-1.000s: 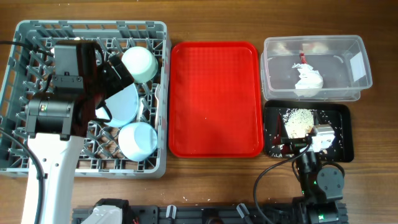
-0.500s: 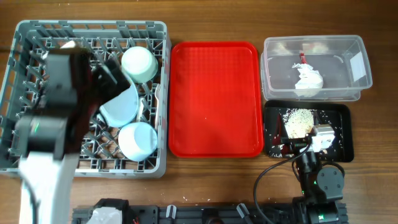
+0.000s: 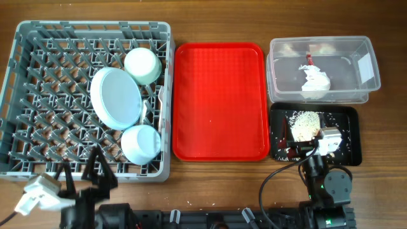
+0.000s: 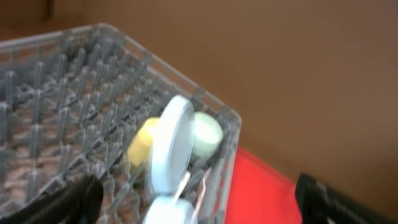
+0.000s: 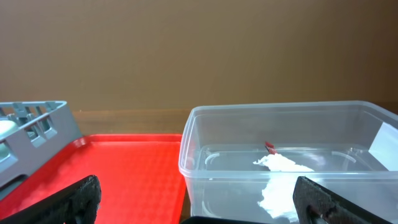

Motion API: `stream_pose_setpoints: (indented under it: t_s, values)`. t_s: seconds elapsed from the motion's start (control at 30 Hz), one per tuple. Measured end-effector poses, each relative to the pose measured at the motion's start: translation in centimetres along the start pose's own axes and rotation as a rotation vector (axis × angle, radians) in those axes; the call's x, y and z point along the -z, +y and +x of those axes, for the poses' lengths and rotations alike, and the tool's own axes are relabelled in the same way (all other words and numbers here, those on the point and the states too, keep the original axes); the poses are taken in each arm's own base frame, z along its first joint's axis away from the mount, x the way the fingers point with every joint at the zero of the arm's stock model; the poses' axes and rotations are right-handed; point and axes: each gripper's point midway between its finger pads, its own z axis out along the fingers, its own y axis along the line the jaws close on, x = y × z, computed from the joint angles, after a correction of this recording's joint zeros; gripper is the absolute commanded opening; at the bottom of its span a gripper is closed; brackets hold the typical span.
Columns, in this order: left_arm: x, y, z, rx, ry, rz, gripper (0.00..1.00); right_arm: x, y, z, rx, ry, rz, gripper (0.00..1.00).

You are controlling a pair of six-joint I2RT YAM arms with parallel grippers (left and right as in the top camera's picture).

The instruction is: Sort waste into correct bins and load items into the dishwasher rack

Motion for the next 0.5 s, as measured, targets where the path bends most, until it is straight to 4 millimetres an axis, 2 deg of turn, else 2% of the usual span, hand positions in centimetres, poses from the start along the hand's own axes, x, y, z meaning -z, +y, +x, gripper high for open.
stream_pose_setpoints:
  t_s: [0.1, 0.2, 0.27, 0.33, 0.5]
  values:
    - [-2.4, -2.3, -1.8, 0.022, -0.166, 0.147, 1.00, 0.0, 0.0, 0.0, 0.000, 0.001, 0.000, 1.00]
    - [-4.2, -4.3, -2.1, 0.013, -0.249, 0.294, 1.00, 0.0, 0.0, 0.0, 0.000, 0.002, 0.000, 1.00]
    - [-4.6, -5.3, -2.4, 0.005, -0.310, 0.378, 1.00, 0.0, 0.0, 0.0, 0.000, 0.001, 0.000, 1.00]
    - [-5.4, -5.6, -1.7, -0.003, -0.347, 0.439, 1.00, 0.0, 0.0, 0.0, 0.000, 0.001, 0.000, 1.00]
    - [-9.2, -2.9, 3.6, 0.003, -0.249, 0.406, 1.00, 0.0, 0.0, 0.0, 0.000, 0.001, 0.000, 1.00]
